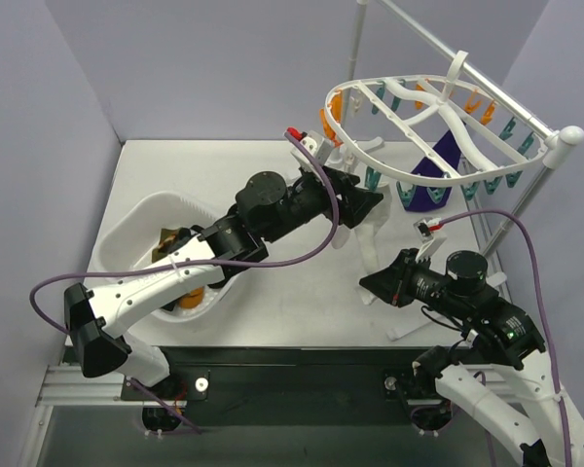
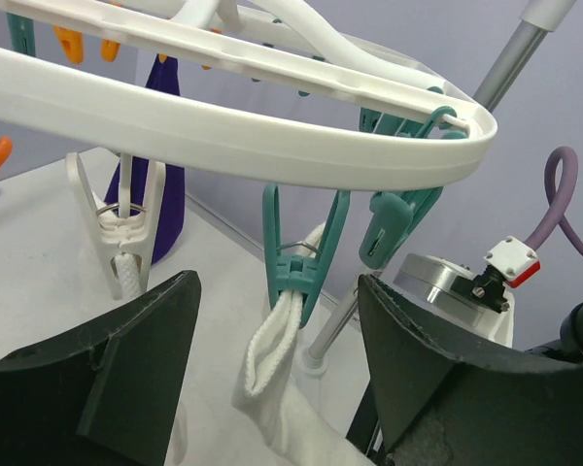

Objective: Remove the socks clipped to the hanger

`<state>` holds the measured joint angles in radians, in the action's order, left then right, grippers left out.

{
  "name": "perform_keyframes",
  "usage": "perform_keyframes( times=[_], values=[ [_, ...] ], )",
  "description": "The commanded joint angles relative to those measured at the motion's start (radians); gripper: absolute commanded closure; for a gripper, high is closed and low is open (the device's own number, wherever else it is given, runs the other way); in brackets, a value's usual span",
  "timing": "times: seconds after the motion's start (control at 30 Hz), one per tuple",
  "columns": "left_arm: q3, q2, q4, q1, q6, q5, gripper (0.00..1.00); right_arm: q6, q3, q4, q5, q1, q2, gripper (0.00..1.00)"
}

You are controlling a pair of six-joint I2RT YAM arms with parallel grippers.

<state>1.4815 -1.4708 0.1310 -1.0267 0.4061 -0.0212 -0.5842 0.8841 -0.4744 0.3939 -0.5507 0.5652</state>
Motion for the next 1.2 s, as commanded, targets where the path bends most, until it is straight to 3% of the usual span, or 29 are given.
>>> perform_keyframes(
  times=[0.0, 0.23, 0.4, 0.6, 0.77, 1.13, 1.17],
  values=[
    [0.072, -0.006, 0.061, -0.003, -0.010, -0.008, 0.26, -0.002, 0.018, 0.025, 0.014, -0.006, -0.005, 1.00],
    [0.086, -0.029, 0.096, -0.003, 0.000, -0.023, 0.38, 0.003, 0.026, 0.013, 0.013, -0.008, -0.005, 1.00],
    [0.112, -0.055, 0.104, -0.003, 0.007, -0.033, 0.41, 0.004, 0.032, 0.005, 0.011, -0.008, -0.004, 1.00],
    [0.111, -0.060, 0.119, -0.003, 0.016, -0.029, 0.69, 0.011, 0.033, -0.012, 0.010, -0.009, -0.013, 1.00],
    [0.112, -0.056, 0.119, -0.004, 0.013, -0.026, 0.99, 0.023, 0.026, -0.052, 0.008, -0.009, -0.033, 1.00],
    [0.100, -0.052, 0.101, -0.003, 0.028, -0.013, 1.00, 0.076, 0.023, -0.139, 0.039, -0.009, -0.034, 1.00],
    [0.097, -0.049, 0.098, -0.004, 0.034, -0.007, 0.95, 0.075, 0.024, -0.139, 0.034, -0.008, -0.037, 1.00]
  ],
)
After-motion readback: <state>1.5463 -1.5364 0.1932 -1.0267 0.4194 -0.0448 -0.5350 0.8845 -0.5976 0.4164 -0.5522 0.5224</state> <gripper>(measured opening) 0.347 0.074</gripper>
